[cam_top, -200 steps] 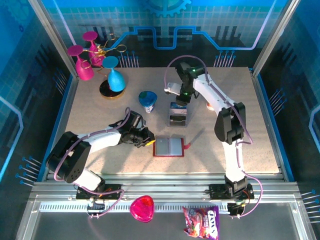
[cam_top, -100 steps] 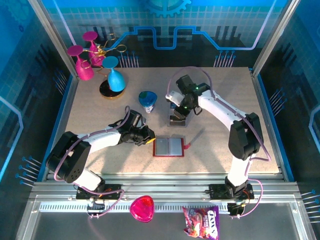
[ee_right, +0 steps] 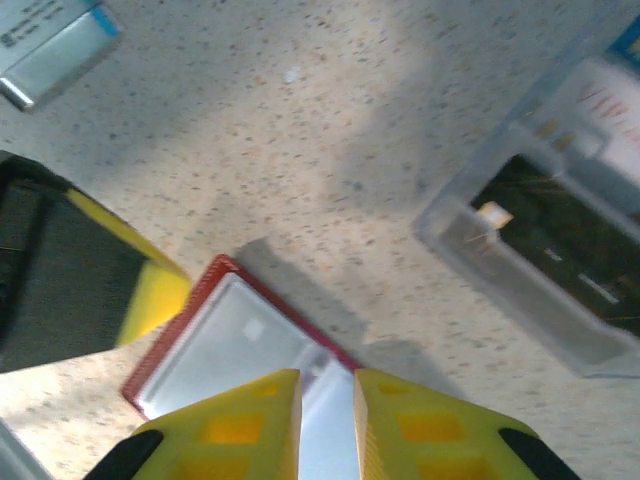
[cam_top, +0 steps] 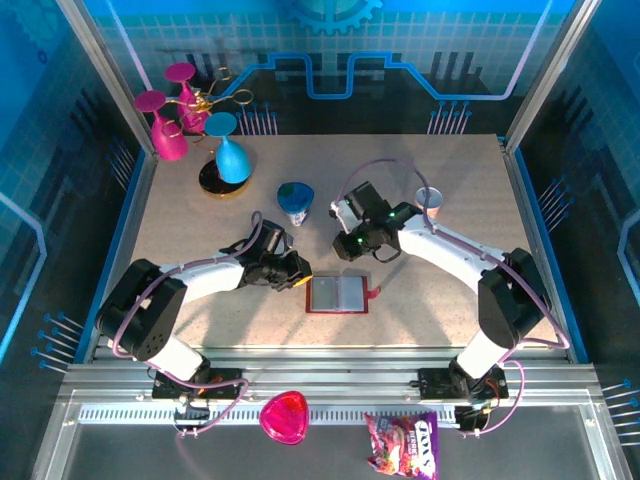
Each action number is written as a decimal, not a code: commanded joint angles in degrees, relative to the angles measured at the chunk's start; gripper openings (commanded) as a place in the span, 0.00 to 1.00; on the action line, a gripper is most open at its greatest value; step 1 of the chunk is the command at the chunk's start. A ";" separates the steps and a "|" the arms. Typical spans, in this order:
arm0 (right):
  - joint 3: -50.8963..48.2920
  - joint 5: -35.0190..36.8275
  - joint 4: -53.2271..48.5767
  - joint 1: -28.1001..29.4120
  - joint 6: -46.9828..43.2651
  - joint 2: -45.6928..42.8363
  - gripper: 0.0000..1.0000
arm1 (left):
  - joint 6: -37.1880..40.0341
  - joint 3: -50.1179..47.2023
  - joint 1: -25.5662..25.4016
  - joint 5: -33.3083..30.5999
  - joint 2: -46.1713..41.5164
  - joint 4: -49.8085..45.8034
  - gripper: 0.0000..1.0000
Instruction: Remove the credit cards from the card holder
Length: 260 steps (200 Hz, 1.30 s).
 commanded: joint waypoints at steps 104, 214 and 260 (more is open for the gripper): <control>-6.95 -8.83 4.81 6.09 27.12 -0.32 0.15 | -1.87 -4.34 0.22 4.52 2.22 6.15 0.10; -8.56 -12.12 8.36 5.79 29.77 4.52 0.21 | -3.09 -7.92 -1.58 1.46 0.07 4.00 0.07; -8.28 -12.94 8.44 5.83 29.96 6.03 0.23 | -3.14 -7.55 -1.80 2.28 0.70 3.61 0.07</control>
